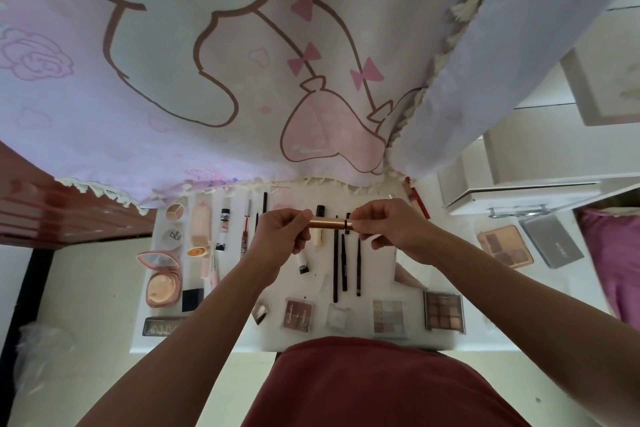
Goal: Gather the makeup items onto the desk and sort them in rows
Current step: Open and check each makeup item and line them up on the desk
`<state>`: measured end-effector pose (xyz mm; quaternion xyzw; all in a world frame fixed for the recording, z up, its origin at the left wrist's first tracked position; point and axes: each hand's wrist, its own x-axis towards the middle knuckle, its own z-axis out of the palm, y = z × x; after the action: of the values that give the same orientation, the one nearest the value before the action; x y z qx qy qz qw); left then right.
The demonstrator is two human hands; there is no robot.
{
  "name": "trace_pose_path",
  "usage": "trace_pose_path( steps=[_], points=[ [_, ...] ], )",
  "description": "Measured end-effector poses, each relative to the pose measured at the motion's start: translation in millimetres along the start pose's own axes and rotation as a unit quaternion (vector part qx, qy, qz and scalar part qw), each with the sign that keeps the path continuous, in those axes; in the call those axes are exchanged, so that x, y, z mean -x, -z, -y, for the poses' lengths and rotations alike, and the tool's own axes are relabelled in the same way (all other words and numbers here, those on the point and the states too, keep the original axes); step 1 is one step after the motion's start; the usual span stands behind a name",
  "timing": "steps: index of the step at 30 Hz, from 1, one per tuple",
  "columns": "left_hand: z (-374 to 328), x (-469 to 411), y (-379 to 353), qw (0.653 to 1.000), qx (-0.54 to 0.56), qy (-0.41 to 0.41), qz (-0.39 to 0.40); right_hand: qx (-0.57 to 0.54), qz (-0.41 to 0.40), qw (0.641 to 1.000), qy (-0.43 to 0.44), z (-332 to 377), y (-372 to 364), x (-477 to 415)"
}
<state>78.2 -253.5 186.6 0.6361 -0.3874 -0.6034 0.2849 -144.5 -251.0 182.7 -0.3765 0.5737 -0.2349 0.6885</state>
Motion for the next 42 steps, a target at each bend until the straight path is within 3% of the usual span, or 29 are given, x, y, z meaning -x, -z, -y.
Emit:
trace_pose_path(
  steps=[5,13,16,21,26,29,32,36,39,42],
  points=[
    [0.6,3.4,0.6,1.000,0.001,-0.001,0.003,-0.001,0.014,0.999,-0.039,1.9,-1.4,3.3],
    [3.8,6.2,1.6,1.000,0.005,-0.001,0.004,-0.013,0.008,1.000,-0.025,4.7,-3.7,10.9],
    [3.8,9.1,-0.2,1.000,-0.001,0.001,0.016,-0.004,-0.010,0.998,-0.057,5.2,-6.5,16.8],
    [11.7,20.2,10.3,1.000,0.009,0.000,0.022,-0.011,-0.017,1.000,-0.020,-2.4,-17.9,26.0],
    [22.1,39.7,22.3,0.999,0.020,-0.003,0.034,-0.017,-0.028,0.997,-0.075,-7.4,-45.6,42.8],
    [27.7,49.1,25.9,0.999,0.017,-0.001,0.046,-0.015,-0.047,0.997,-0.056,-14.5,-53.3,53.2],
    [33.4,53.7,27.3,0.998,0.023,0.004,0.063,-0.017,-0.059,0.998,-0.030,-20.5,-55.4,63.1],
    [42.8,62.7,18.1,0.995,0.034,0.026,0.087,-0.048,-0.070,0.994,-0.076,-32.0,-52.5,78.6],
    [44.2,66.9,10.8,0.990,0.048,0.048,0.121,-0.034,-0.087,0.994,-0.063,-36.7,-42.6,83.0],
    [41.2,69.9,2.5,0.985,0.000,0.046,0.168,-0.023,-0.078,0.996,-0.042,-37.8,-30.7,81.4]
  ],
)
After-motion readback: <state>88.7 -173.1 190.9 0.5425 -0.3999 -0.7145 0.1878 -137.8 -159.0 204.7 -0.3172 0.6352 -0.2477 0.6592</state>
